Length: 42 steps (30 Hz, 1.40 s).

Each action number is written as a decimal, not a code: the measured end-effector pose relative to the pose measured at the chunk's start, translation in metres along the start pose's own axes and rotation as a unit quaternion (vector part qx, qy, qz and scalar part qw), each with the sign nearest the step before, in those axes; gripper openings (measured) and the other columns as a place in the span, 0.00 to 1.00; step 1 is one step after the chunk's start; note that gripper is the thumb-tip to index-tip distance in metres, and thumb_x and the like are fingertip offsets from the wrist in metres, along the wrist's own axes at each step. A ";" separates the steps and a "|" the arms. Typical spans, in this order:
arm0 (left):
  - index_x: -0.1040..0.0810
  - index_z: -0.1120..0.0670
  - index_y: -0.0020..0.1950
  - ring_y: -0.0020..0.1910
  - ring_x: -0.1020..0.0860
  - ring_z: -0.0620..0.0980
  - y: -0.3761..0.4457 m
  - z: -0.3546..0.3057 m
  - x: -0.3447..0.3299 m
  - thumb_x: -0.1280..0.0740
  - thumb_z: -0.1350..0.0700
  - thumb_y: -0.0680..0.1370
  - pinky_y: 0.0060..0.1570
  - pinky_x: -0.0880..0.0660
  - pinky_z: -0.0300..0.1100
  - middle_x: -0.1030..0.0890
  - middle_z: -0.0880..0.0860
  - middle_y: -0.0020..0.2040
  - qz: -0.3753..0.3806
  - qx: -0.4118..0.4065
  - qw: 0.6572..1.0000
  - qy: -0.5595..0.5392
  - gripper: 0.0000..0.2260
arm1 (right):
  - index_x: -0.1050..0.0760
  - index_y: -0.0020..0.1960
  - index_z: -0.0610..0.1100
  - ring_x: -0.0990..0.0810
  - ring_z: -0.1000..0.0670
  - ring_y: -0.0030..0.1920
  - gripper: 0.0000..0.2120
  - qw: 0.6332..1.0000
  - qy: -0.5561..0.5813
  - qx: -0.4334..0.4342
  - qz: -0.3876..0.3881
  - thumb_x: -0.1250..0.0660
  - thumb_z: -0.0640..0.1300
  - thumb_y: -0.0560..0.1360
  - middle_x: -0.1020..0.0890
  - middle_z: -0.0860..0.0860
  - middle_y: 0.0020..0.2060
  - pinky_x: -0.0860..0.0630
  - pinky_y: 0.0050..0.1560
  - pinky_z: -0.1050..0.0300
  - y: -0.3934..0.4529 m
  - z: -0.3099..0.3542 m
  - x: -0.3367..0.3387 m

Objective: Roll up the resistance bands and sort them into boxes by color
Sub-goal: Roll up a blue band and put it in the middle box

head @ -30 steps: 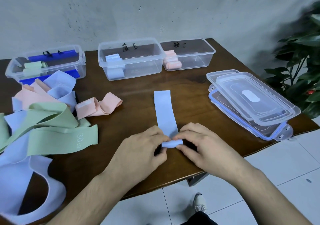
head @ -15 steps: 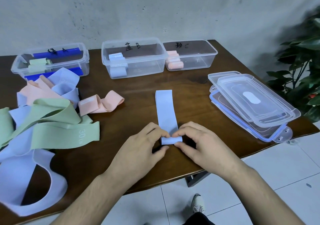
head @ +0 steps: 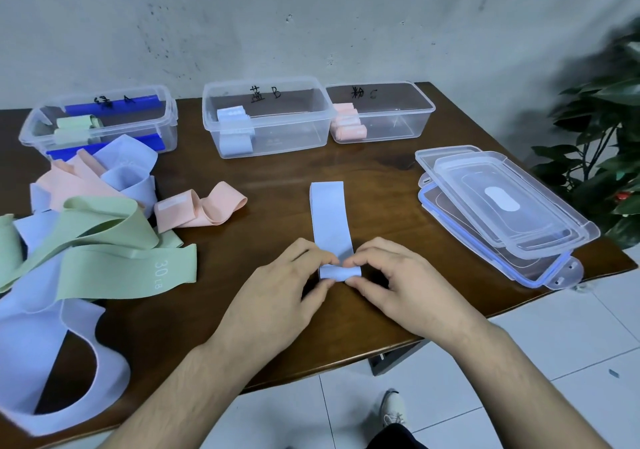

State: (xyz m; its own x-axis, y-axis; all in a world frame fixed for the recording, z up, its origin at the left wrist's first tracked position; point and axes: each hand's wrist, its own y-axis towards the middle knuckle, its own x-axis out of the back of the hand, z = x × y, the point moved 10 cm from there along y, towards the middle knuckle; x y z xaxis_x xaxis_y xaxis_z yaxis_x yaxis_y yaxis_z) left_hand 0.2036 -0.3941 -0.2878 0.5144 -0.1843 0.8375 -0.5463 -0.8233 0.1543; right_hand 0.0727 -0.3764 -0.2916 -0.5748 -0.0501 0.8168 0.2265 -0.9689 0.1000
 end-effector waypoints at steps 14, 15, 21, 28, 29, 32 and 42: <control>0.23 0.43 0.63 0.48 0.28 0.30 0.010 0.009 0.000 0.37 0.49 0.81 0.45 0.31 0.22 0.28 0.36 0.57 0.014 0.027 0.999 -0.017 0.11 | 0.22 0.61 0.56 0.27 0.65 0.51 0.12 1.000 -0.018 -0.011 -0.015 0.31 0.49 0.78 0.26 0.65 0.54 0.33 0.48 0.75 0.002 -0.002 0.002; 0.23 0.43 0.63 0.50 0.29 0.30 0.010 0.009 0.001 0.37 0.49 0.81 0.46 0.31 0.22 0.28 0.36 0.57 0.011 0.023 1.000 -0.015 0.11 | 0.22 0.62 0.55 0.28 0.66 0.51 0.12 1.000 -0.014 -0.012 -0.012 0.31 0.49 0.78 0.26 0.65 0.53 0.33 0.47 0.75 0.004 -0.003 0.002; 0.24 0.42 0.64 0.40 0.25 0.40 0.014 0.008 -0.001 0.35 0.47 0.80 0.42 0.27 0.26 0.29 0.38 0.60 0.036 0.025 0.999 0.024 0.12 | 0.22 0.64 0.55 0.27 0.63 0.54 0.14 1.000 -0.006 -0.015 -0.008 0.33 0.50 0.79 0.26 0.65 0.54 0.32 0.51 0.72 0.007 -0.008 0.001; 0.25 0.41 0.64 0.41 0.26 0.39 0.022 0.017 -0.004 0.36 0.46 0.80 0.40 0.30 0.25 0.29 0.36 0.58 0.045 0.040 0.998 0.026 0.13 | 0.23 0.63 0.57 0.28 0.60 0.57 0.14 0.999 -0.035 -0.004 -0.010 0.31 0.52 0.77 0.27 0.66 0.54 0.30 0.54 0.69 0.011 -0.006 0.007; 0.25 0.41 0.65 0.42 0.25 0.39 0.023 0.018 -0.004 0.36 0.46 0.80 0.40 0.29 0.25 0.30 0.36 0.58 0.044 0.041 0.998 0.024 0.13 | 0.22 0.61 0.57 0.27 0.60 0.56 0.13 0.999 -0.034 -0.005 -0.012 0.30 0.52 0.77 0.27 0.66 0.54 0.30 0.54 0.69 0.012 -0.007 0.007; 0.25 0.41 0.66 0.42 0.24 0.41 0.021 0.015 -0.001 0.37 0.46 0.81 0.41 0.26 0.28 0.31 0.36 0.59 0.026 0.029 0.999 0.027 0.14 | 0.22 0.61 0.57 0.27 0.61 0.56 0.12 1.000 -0.027 -0.011 -0.009 0.31 0.52 0.78 0.26 0.65 0.53 0.30 0.51 0.70 0.015 -0.010 0.007; 0.25 0.42 0.65 0.40 0.24 0.43 0.024 0.013 -0.001 0.39 0.48 0.82 0.36 0.27 0.30 0.30 0.38 0.60 0.016 0.001 0.999 0.045 0.13 | 0.25 0.67 0.56 0.29 0.60 0.58 0.17 0.999 -0.044 -0.008 0.003 0.34 0.54 0.79 0.26 0.65 0.57 0.29 0.57 0.67 0.021 -0.012 0.006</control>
State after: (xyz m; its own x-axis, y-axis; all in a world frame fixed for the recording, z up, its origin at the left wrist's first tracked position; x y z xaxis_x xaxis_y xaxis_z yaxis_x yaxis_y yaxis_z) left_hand 0.1982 -0.4206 -0.2920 0.4346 -0.1615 0.8860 -0.5598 -0.8191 0.1252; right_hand 0.0647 -0.4004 -0.2916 -0.5023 -0.0344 0.8640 0.2167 -0.9723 0.0872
